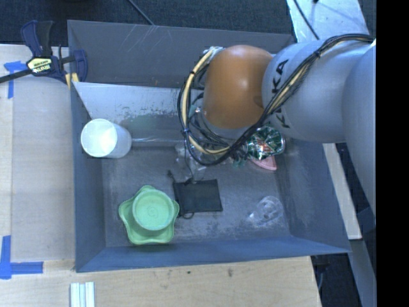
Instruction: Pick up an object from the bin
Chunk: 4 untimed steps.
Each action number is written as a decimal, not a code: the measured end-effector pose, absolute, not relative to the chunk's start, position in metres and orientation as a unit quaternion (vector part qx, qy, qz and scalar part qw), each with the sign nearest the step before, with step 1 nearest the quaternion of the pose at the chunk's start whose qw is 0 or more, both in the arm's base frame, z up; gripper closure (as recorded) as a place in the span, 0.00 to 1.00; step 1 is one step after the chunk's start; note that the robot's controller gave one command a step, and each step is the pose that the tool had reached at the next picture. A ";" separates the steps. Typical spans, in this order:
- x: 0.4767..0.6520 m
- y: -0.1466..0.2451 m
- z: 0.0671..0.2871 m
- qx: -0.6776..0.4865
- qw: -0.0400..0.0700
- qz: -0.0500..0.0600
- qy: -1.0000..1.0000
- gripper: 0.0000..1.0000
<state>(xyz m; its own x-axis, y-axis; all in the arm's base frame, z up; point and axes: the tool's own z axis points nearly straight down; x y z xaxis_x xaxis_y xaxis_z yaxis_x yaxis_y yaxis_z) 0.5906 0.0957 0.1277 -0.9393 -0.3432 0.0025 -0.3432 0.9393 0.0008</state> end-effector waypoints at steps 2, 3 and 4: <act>0.544 0.149 0.073 0.190 -0.004 0.000 -0.982 1.00; 0.544 0.149 0.073 0.190 -0.004 0.000 -0.982 1.00; 0.539 0.139 0.117 0.190 0.002 0.000 -0.982 1.00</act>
Offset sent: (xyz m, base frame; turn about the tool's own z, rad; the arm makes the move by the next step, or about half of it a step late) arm 0.0000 0.0000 0.0000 0.0000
